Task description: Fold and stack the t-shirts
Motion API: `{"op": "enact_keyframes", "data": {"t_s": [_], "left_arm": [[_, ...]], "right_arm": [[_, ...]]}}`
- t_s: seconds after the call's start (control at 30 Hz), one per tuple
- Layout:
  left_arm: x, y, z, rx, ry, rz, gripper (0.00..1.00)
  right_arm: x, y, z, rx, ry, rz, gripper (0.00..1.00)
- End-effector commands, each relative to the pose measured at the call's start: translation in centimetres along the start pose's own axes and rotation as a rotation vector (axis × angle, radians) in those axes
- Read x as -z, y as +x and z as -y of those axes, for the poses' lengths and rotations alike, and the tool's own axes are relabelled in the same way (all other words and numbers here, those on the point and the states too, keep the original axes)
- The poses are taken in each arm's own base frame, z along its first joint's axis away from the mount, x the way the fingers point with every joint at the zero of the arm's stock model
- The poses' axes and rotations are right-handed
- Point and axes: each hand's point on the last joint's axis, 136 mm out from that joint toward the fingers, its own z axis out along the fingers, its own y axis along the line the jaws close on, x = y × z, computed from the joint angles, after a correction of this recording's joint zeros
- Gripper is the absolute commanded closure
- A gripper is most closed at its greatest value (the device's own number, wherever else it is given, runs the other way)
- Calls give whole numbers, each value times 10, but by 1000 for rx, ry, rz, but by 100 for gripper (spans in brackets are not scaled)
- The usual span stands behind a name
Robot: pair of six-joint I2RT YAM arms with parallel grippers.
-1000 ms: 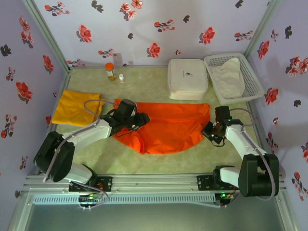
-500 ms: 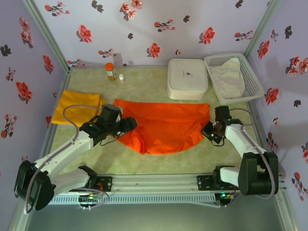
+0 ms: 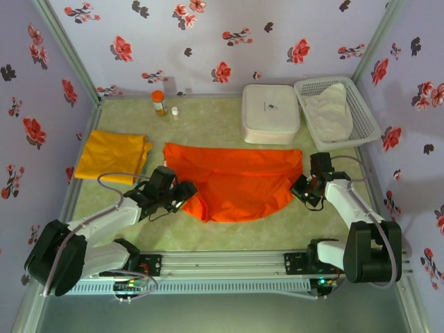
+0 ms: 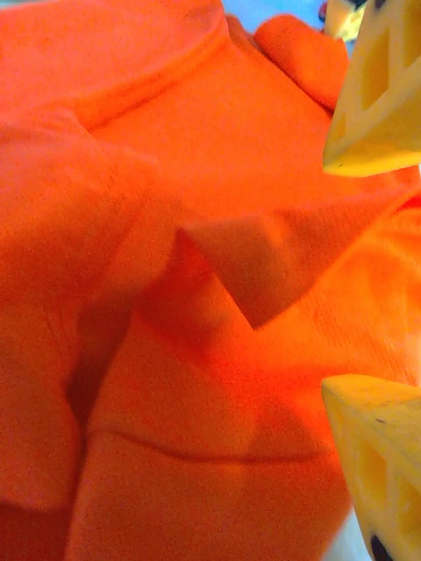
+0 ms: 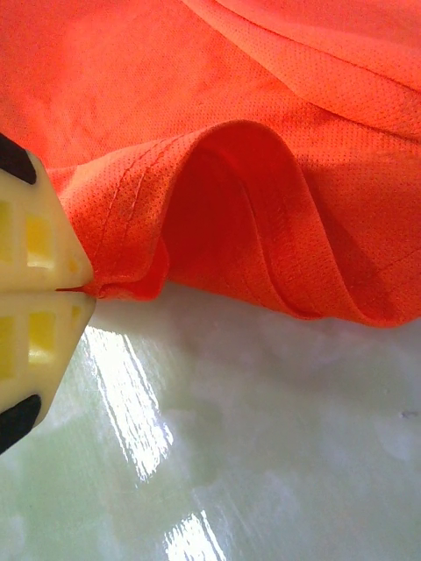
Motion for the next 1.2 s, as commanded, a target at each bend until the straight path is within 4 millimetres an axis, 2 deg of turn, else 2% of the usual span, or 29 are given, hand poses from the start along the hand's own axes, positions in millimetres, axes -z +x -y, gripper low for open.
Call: {"op": "enact_keyframes", "data": {"t_s": [0.0,0.43,0.63,0.93,1.17], "left_arm": [[-8,-5,12,51,62,19,39],[-19,-6,7,86,53,24,45],[-29,-5,11,98,66,8,50],[-33,-4,10,105,78,11,78],[-21,-4,11,96,86,28,100]], "right_arm": [[0,2,1,-6,-8,-5,100],[-2,2,2,-5,-6,-3,100],[-1,3,4,-7,-1,-1,100],[5,6,10,-15,18,10,100],[10,14,26,-94,52,51,100]]}}
